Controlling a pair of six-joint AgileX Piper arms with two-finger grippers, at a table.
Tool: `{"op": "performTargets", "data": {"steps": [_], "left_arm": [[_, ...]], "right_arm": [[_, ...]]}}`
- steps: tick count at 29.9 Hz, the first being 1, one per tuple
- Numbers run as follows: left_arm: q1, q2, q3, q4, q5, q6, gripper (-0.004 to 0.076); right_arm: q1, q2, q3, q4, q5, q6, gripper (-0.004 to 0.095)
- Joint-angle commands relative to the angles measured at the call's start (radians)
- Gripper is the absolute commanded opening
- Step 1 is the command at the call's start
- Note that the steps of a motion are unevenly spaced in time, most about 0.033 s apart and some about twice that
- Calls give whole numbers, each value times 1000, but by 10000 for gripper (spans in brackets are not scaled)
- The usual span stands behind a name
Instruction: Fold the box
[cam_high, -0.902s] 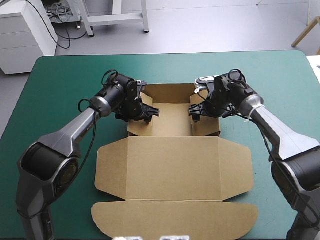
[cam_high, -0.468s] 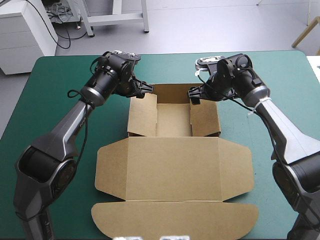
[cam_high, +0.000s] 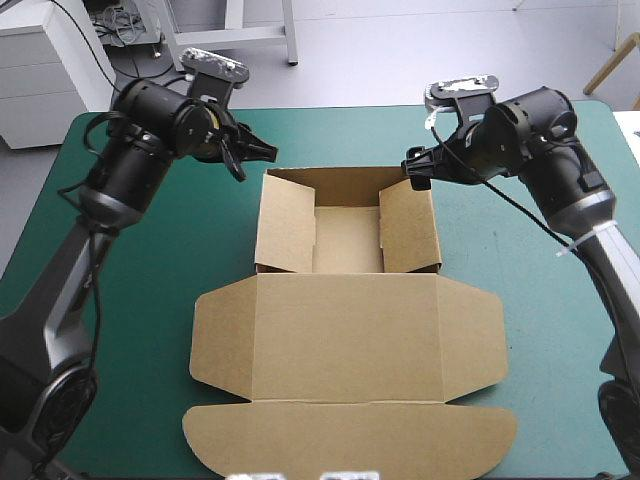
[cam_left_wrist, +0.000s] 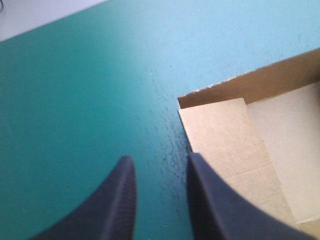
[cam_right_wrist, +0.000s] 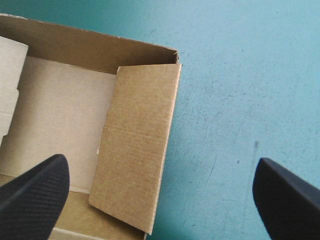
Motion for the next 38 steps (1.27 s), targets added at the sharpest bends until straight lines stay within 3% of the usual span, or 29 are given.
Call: {"op": "performTargets", "data": {"steps": [1,6,13,19,20,28,38], "left_arm": [[-9,-130,-35,57,49,10,-3],[-9,-257,-35,58,49,10,-10],[-9,-429,7,27,49,31,-10],[-9,-630,226,29,49,31,-10],[-9,-667,274,29,49,29,-10],[-9,-922,605,19,47,-4,-10],[-9,-1091,761,19,47,-62,-10]], "right_arm": [[-2,-69,-28,29,-32,6,914],[-2,-75,47,69,-34,18,914],[-2,-59,164,51,-131,34,914],[-2,14,188,51,-141,34,914],[-65,31,188,51,-148,34,914],[-93,165,188,76,-150,12,914],[-102,199,188,207,-146,-51,914]]}}
